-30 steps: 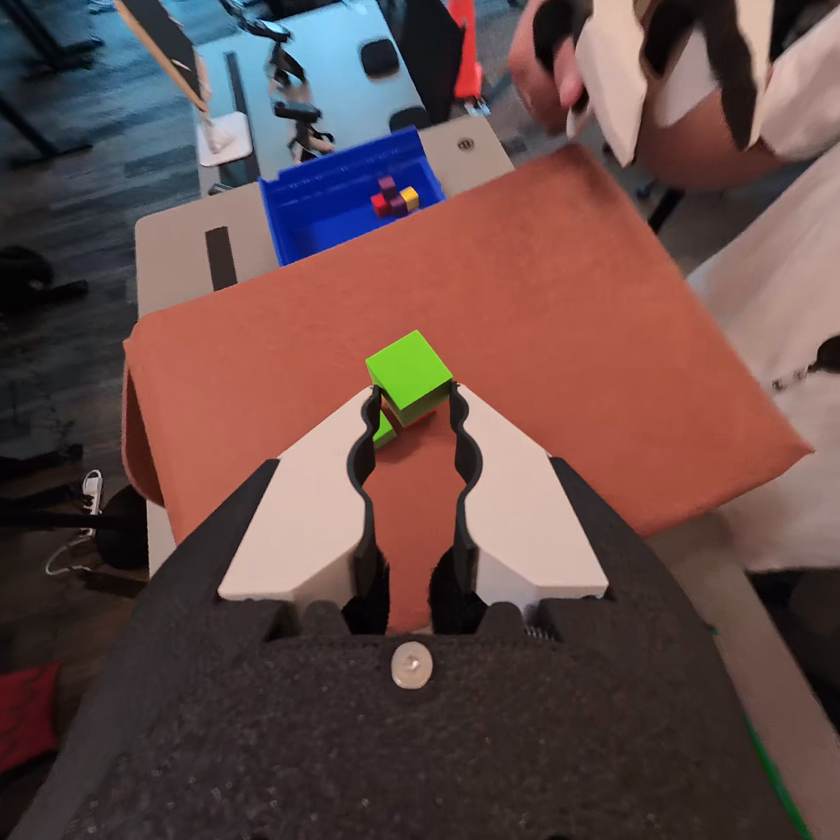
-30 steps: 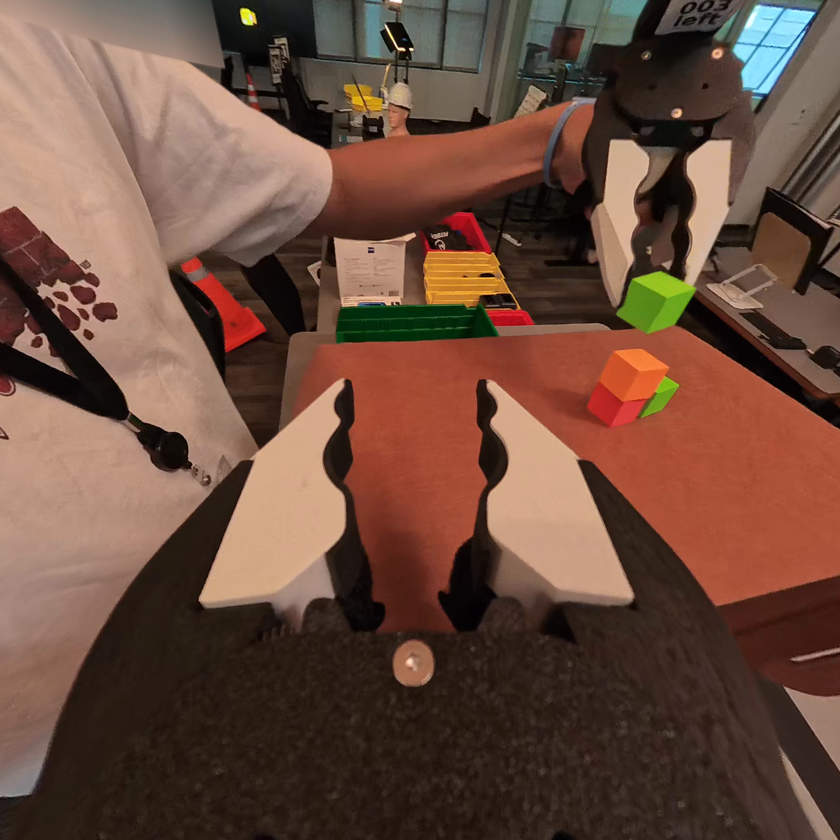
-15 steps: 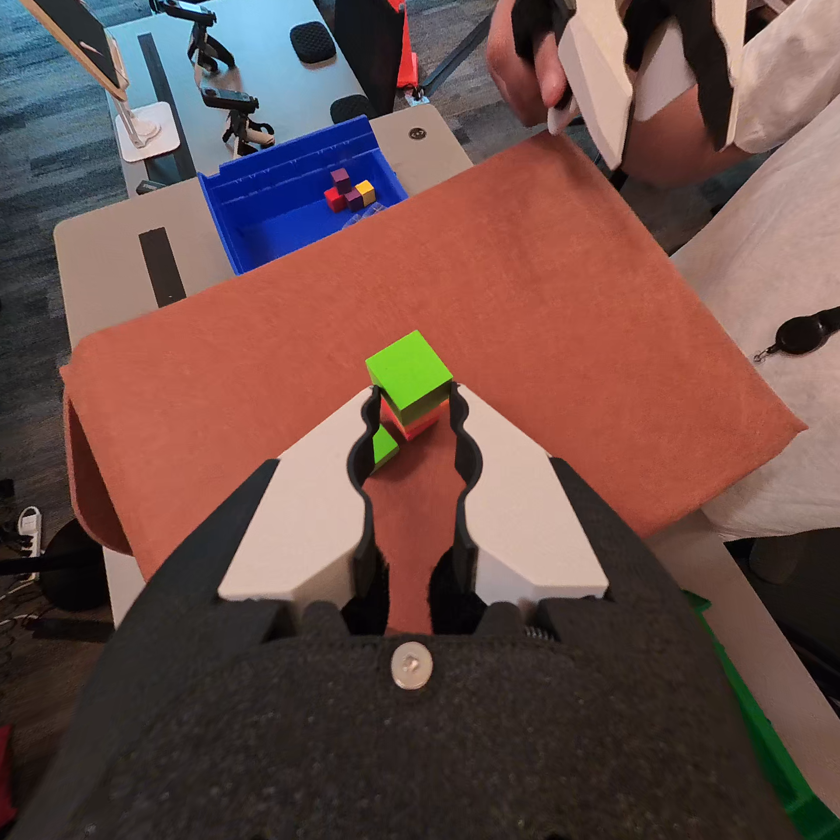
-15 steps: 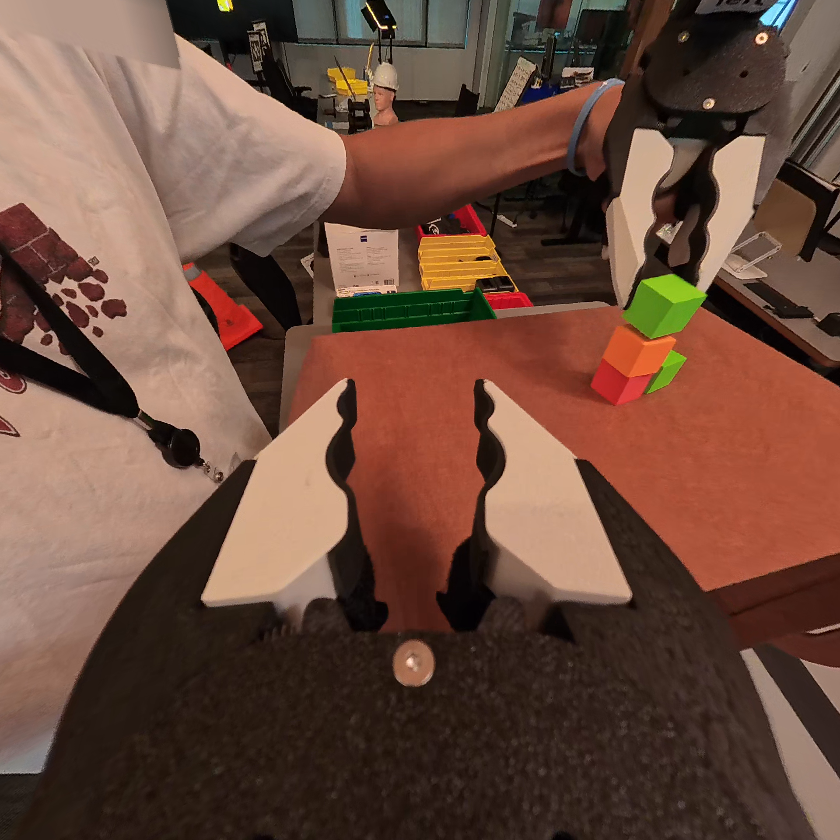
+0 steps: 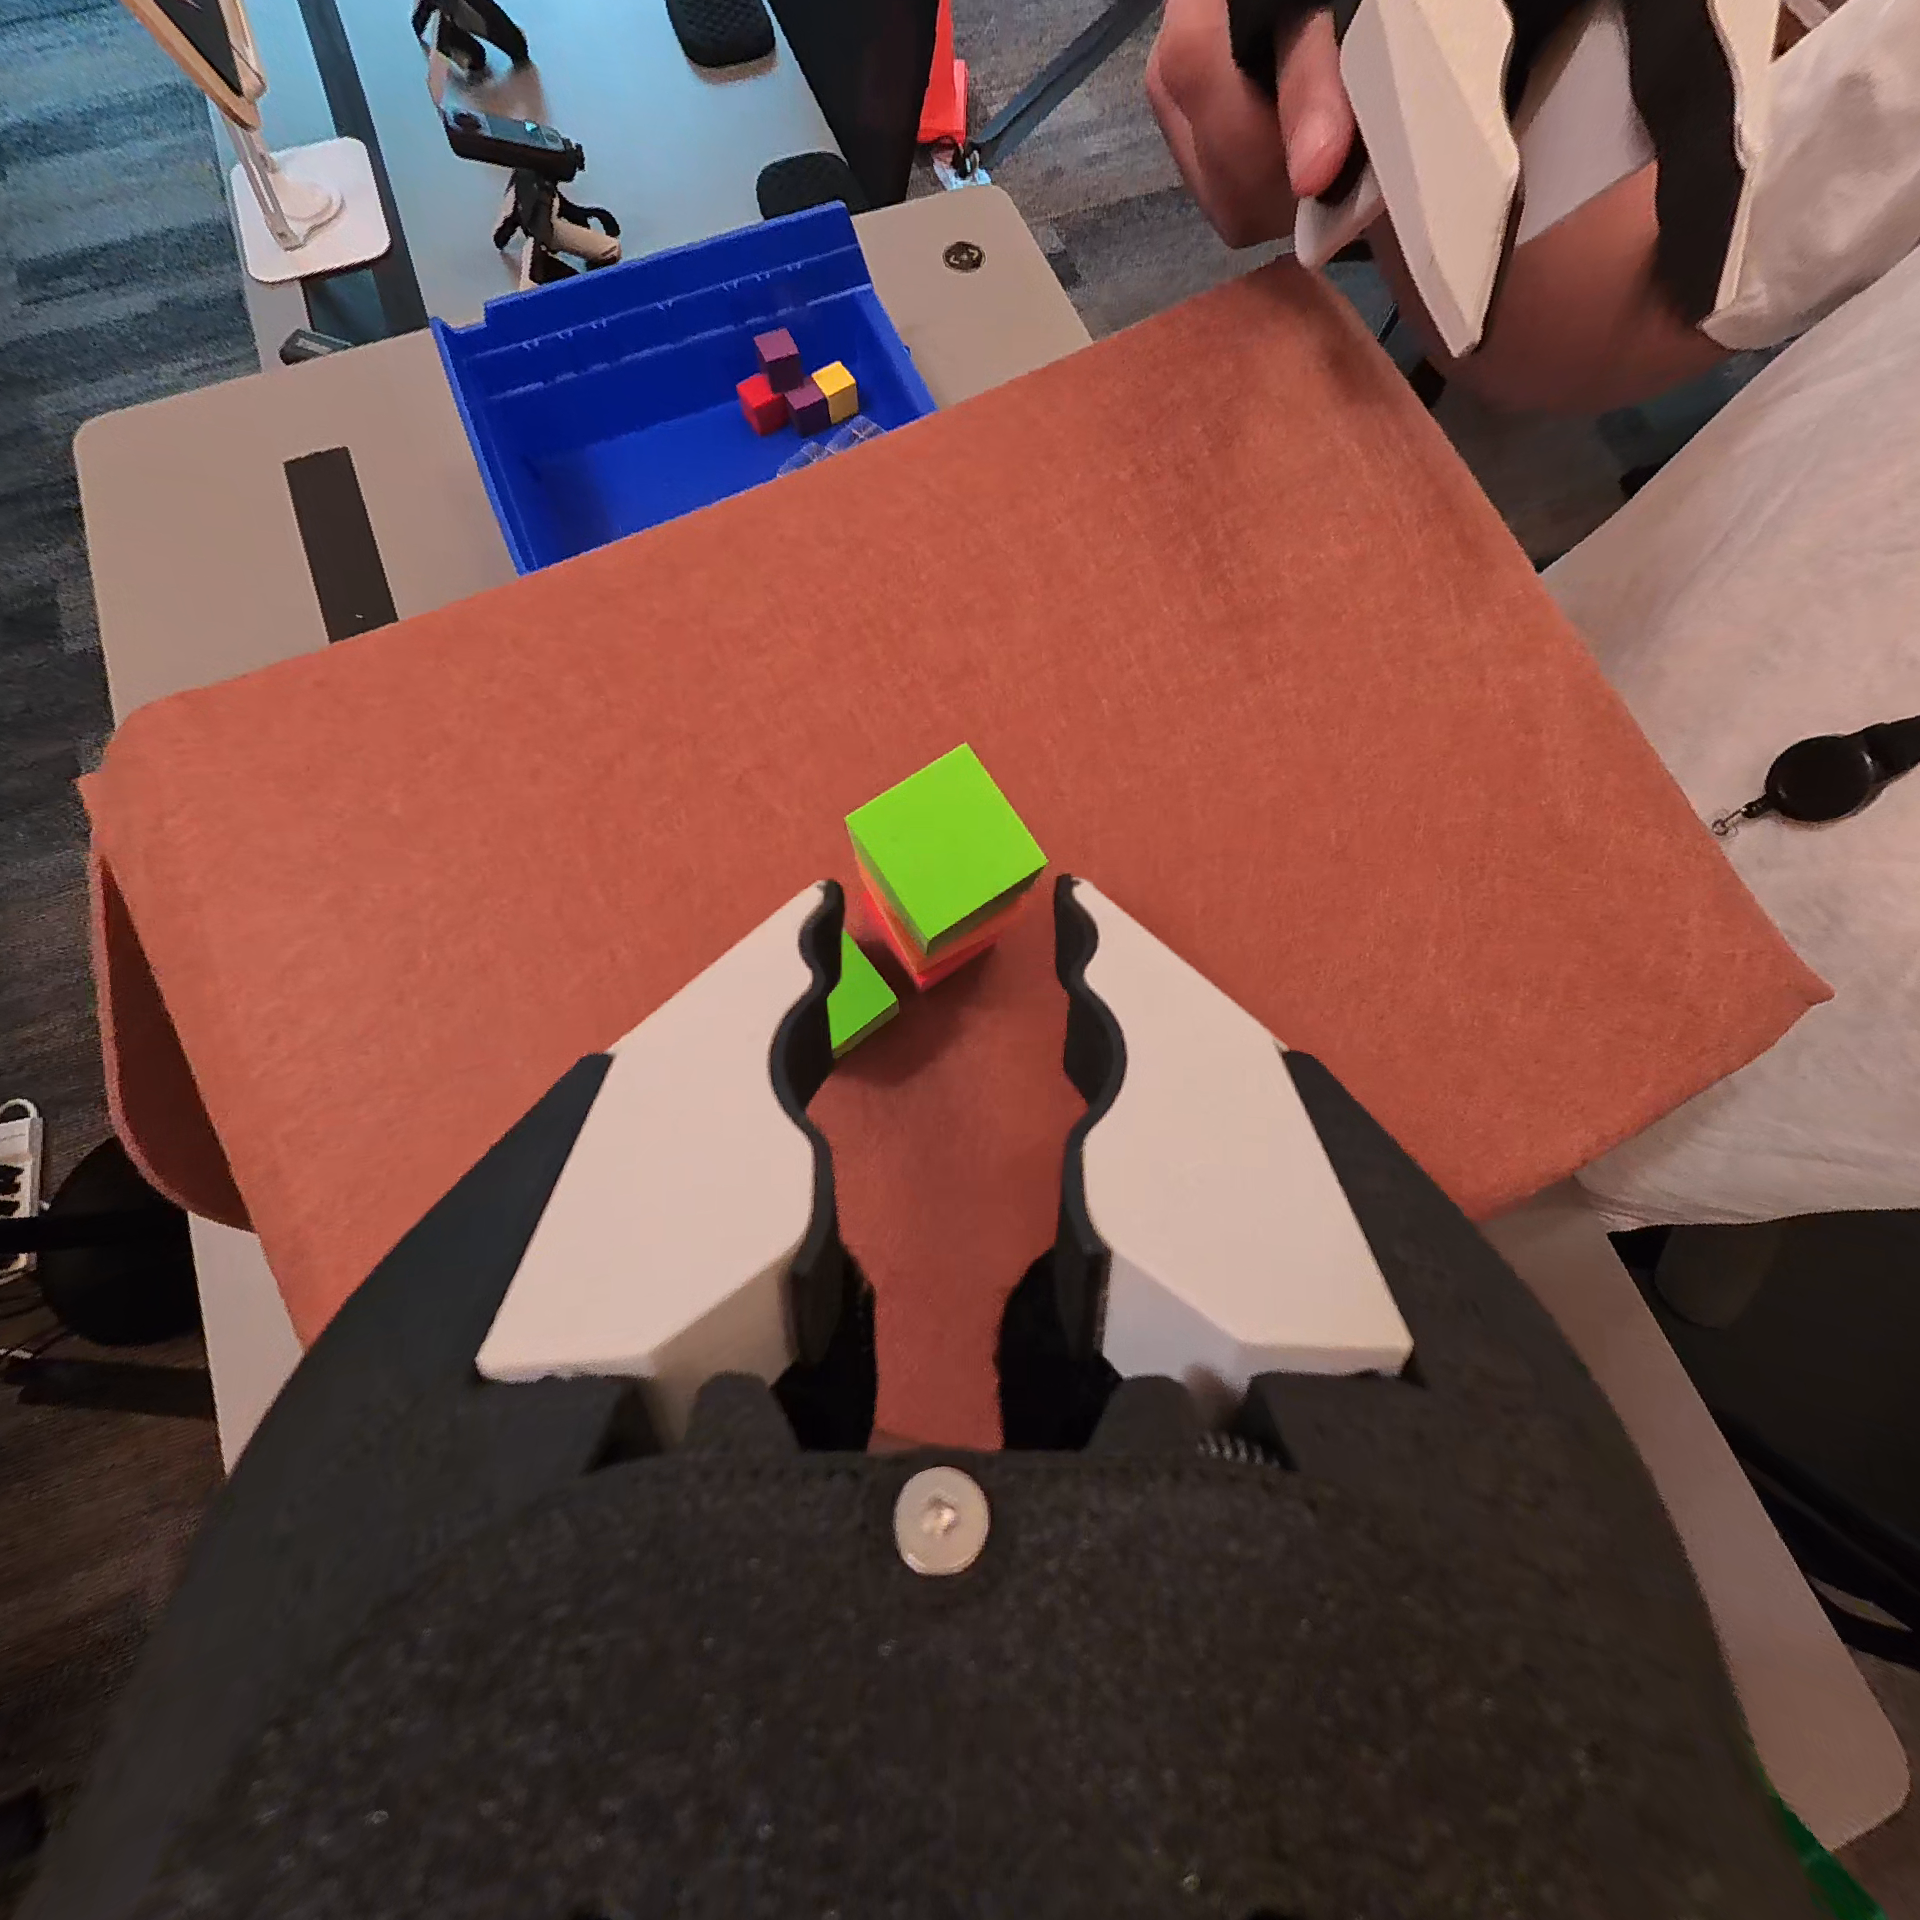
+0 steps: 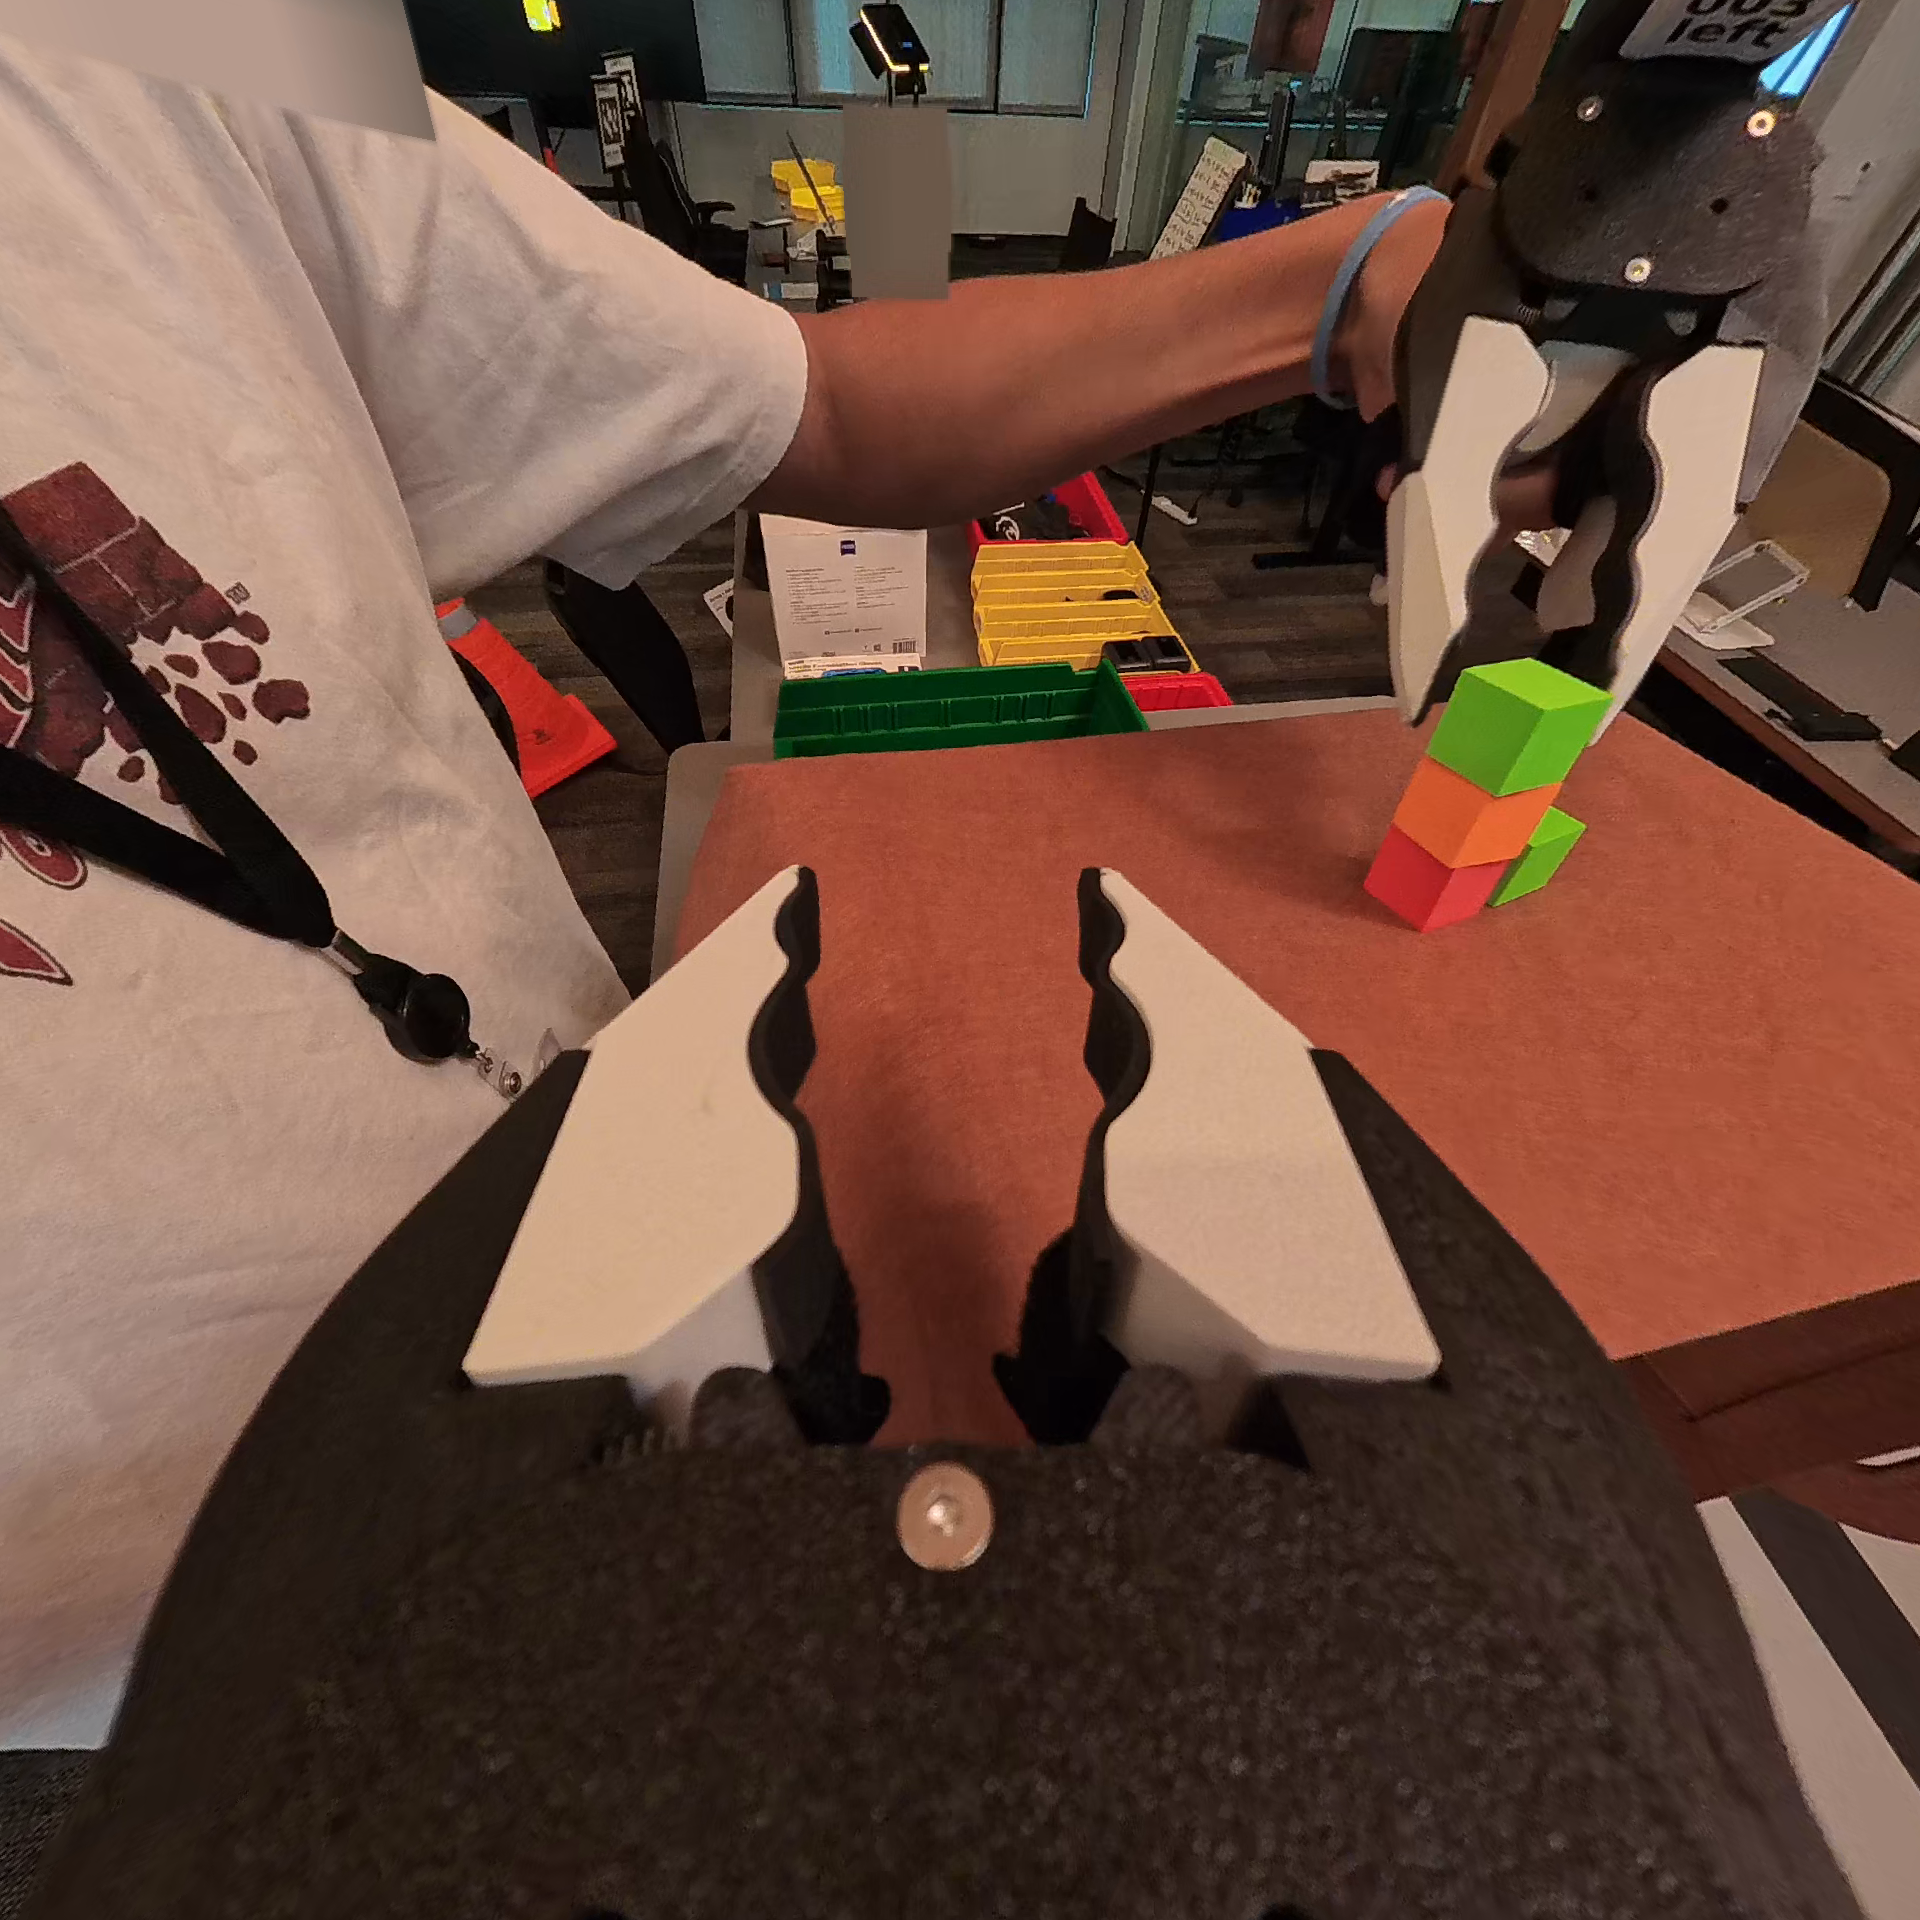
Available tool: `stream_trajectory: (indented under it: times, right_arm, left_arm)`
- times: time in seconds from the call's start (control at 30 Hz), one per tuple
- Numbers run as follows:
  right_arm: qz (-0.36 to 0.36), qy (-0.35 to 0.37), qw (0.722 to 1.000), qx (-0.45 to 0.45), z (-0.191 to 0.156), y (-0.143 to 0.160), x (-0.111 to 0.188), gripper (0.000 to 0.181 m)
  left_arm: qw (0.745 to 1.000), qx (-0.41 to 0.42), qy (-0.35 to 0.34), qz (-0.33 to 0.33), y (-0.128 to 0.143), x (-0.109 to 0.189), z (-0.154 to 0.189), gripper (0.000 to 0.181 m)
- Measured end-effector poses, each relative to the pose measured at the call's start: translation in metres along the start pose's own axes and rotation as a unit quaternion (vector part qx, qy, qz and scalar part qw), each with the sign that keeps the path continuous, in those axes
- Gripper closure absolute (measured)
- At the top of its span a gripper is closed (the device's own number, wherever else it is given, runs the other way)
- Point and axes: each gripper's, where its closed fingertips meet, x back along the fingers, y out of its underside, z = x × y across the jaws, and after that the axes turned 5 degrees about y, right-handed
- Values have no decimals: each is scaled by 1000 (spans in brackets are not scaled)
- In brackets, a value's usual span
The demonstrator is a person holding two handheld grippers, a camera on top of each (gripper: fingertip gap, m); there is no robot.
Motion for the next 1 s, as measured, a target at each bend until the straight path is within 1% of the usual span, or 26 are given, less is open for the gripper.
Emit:
stream_trajectory:
  times: [0.13, 0.27, 0.37, 0.5, 0.6, 0.87, 1.0]
  right_arm:
    - [4, -2, 1000, 2, -1, -3, 2, 132]
    - [8, 8, 1000, 2, 1, -7, 5, 132]
    - [8, 16, 1000, -2, 2, -9, 5, 132]
    - [1, 24, 1000, -6, 3, -11, 2, 132]
    - [-5, 30, 1000, -7, 3, -12, 0, 132]
    - [-18, 50, 998, -18, 3, -12, -3, 134]
    - [-17, 54, 998, -21, 2, -12, -5, 135]
  left_arm:
    - [1000, -1, -21, 0, 2, 12, -1, 132]
    - [999, 17, -46, -3, 16, 25, -11, 132]
    - [999, 25, -43, -12, 30, 16, -15, 132]
    - [998, -1, -62, -31, 42, 4, -27, 131]
    - [998, -12, -48, -33, 41, -1, -32, 129]
    - [999, -29, 14, -36, 40, -12, -35, 128]
    - [998, -32, 27, -42, 43, -18, -37, 129]
